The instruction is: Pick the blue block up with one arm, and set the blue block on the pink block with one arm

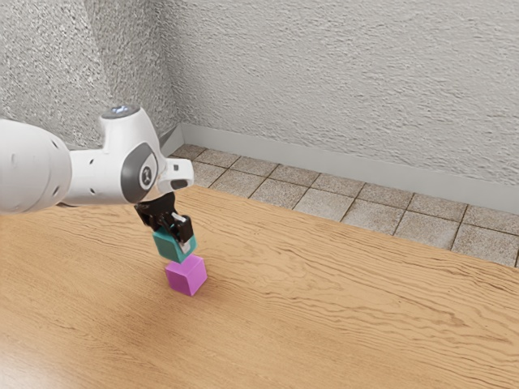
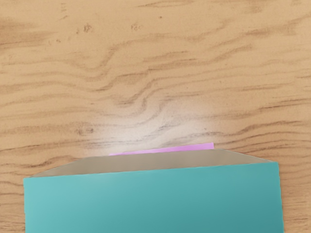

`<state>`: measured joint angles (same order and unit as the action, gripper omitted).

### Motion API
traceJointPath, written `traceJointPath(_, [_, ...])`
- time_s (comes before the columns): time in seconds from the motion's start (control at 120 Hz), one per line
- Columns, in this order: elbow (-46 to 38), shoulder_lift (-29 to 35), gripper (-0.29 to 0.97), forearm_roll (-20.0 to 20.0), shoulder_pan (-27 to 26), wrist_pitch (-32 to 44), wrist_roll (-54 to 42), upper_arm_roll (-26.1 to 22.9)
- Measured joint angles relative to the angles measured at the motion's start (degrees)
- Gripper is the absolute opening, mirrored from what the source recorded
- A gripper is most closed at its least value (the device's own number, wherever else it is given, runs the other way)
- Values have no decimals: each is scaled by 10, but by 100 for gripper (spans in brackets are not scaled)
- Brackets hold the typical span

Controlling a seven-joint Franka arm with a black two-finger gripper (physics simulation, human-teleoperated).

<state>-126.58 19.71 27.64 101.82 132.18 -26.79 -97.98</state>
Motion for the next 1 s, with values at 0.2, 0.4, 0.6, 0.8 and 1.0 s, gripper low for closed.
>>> traceJointPath(0.2, [-1,8,36,0,2,8,20,-9])
traceJointPath(0.4, [-5,9,35,1,3,17,54,-13])
traceJointPath(0.6, [-9,12,35,-2,3,22,96,-13])
traceJointPath(0.8, [-14,12,35,-6,3,24,115,-16])
traceJointPath(1.0, [-14,11,36,-6,3,25,102,-18])
